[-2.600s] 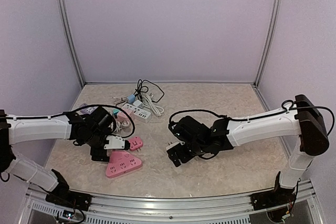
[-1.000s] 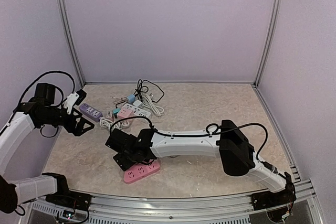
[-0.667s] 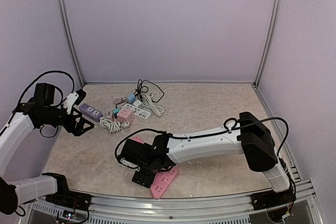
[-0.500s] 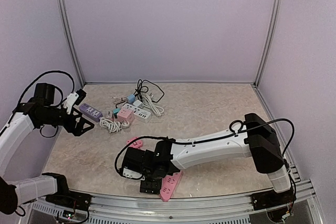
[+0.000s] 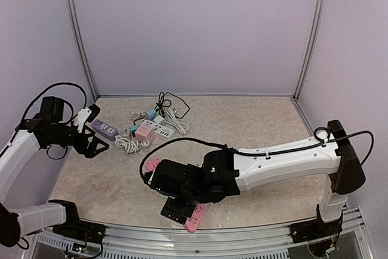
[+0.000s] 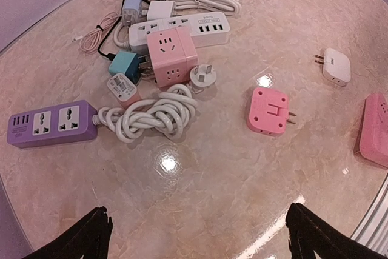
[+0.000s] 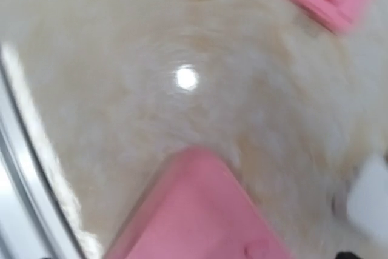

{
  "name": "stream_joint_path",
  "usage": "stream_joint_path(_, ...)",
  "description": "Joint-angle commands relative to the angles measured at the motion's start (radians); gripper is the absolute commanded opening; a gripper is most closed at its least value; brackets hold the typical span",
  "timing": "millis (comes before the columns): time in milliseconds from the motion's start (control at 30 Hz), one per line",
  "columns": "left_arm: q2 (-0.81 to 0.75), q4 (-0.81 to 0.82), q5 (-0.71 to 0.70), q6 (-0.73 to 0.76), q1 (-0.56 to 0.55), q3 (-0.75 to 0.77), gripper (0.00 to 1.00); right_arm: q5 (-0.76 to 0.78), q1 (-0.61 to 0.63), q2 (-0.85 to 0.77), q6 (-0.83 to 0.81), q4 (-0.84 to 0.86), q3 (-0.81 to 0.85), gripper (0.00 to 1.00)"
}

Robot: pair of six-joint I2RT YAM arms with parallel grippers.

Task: Insert the plug
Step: Move the socket to the center of the board.

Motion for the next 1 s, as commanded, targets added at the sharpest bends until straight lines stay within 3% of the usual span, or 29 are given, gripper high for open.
stream_joint_path(0,0.004,-0.015,-0.004,0.009,0.003,-0.007,0.99,0.091,0.018,-0.002,0.488,-0.073,-0.051,0.99)
stream_joint_path(333,-0.02,-0.02,0.003,0.016,0.003,-0.017,0.99,0.133,0.084,0.18,0.761,-0.286,0.053,1.0)
stream_joint_path(533,-0.012,-0.019,0.001,0.018,0.004,-0.016,0.99,0.197,0.063,0.129,0.839,-0.315,-0.089,1.0)
stream_joint_path(767,0.003,-0.016,-0.012,0.016,0.003,-0.014,0.99,0.255,-0.048,0.021,0.697,-0.134,-0.336,1.0)
stream_joint_path(967,-0.002,-0.017,-0.022,0.016,0.005,-0.019,0.99,0.342,-0.192,-0.064,0.517,-0.144,-0.455,1.0)
